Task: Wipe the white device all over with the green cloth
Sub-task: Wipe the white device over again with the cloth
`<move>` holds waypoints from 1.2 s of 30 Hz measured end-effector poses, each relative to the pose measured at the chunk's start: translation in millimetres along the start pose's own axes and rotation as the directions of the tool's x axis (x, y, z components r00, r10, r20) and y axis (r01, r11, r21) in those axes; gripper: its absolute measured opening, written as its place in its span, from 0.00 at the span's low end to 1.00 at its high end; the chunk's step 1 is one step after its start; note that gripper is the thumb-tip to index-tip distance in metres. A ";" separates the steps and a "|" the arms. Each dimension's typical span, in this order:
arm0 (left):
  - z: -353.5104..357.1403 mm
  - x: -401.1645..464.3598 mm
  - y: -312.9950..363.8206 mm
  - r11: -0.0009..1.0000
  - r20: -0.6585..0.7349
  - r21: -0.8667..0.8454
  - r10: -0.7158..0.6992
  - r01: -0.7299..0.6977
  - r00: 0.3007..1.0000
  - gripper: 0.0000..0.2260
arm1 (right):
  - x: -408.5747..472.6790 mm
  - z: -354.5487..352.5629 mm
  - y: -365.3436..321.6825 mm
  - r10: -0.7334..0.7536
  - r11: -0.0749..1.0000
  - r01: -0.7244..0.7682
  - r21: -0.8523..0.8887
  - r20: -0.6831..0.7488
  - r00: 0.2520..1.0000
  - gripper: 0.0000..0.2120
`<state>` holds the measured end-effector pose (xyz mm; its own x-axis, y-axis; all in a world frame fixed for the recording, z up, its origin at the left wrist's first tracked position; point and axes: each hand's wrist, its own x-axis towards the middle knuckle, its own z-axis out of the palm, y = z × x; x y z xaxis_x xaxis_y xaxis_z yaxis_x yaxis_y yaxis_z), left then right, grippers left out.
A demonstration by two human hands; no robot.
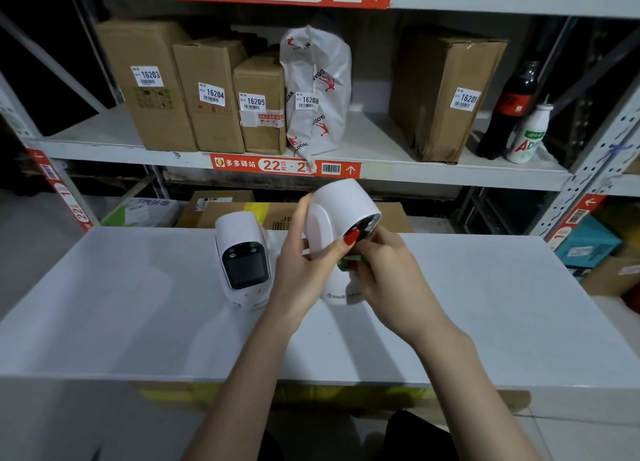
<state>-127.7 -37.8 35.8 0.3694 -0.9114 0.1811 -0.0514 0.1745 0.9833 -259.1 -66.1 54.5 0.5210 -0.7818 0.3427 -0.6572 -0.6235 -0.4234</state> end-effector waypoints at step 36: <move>2.2 1.6 -7.0 0.997 0.016 0.079 -0.026 0.025 1.000 0.32 | -0.1 -5.6 4.0 0.026 0.992 -0.030 0.121 0.034 0.999 0.10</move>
<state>-128.8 -41.4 29.2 0.3556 -0.9216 0.1555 -0.1156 0.1217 0.9858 -264.7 -68.5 57.5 0.5223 -0.7972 0.3028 -0.6019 -0.5962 -0.5313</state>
